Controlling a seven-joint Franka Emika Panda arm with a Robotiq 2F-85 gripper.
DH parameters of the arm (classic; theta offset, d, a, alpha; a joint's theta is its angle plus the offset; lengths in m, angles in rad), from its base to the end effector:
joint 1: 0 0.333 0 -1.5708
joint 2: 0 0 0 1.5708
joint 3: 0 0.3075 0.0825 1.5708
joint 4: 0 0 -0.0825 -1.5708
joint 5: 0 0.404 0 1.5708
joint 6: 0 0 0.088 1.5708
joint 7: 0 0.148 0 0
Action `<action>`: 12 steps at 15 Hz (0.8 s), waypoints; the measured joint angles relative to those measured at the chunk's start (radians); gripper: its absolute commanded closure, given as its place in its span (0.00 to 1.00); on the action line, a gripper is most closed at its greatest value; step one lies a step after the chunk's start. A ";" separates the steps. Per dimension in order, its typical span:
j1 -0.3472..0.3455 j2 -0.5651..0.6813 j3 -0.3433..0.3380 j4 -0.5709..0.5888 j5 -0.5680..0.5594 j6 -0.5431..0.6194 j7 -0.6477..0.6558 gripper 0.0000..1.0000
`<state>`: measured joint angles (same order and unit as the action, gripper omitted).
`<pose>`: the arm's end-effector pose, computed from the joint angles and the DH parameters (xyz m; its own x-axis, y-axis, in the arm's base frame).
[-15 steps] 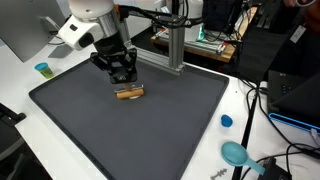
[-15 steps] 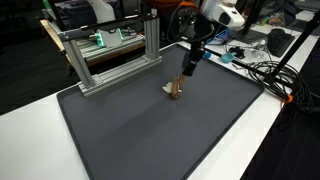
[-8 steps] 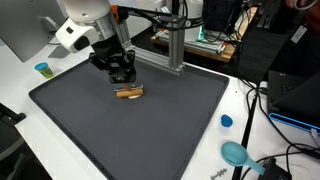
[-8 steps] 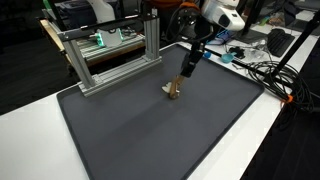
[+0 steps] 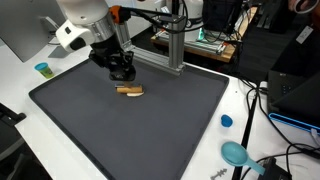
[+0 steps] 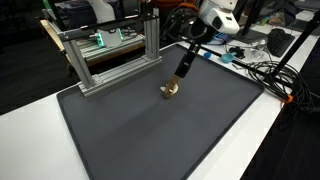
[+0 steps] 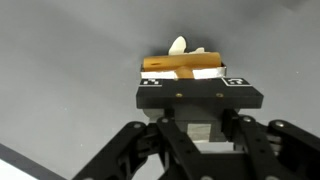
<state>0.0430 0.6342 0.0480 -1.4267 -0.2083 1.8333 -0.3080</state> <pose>0.6971 0.0344 0.2524 0.8645 0.4274 -0.2646 0.4609 -0.8840 0.0781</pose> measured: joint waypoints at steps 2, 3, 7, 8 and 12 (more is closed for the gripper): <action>0.000 0.004 -0.005 0.001 0.000 -0.014 0.026 0.79; 0.000 0.006 -0.006 0.002 0.000 -0.022 0.039 0.79; 0.000 0.010 -0.010 0.003 0.000 -0.034 0.089 0.79; 0.000 0.010 -0.010 0.003 0.000 -0.036 0.101 0.79; 0.001 0.018 -0.014 0.010 0.000 -0.060 0.163 0.79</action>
<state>0.0437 0.6522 0.0341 -1.4166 -0.2083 1.7732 -0.1447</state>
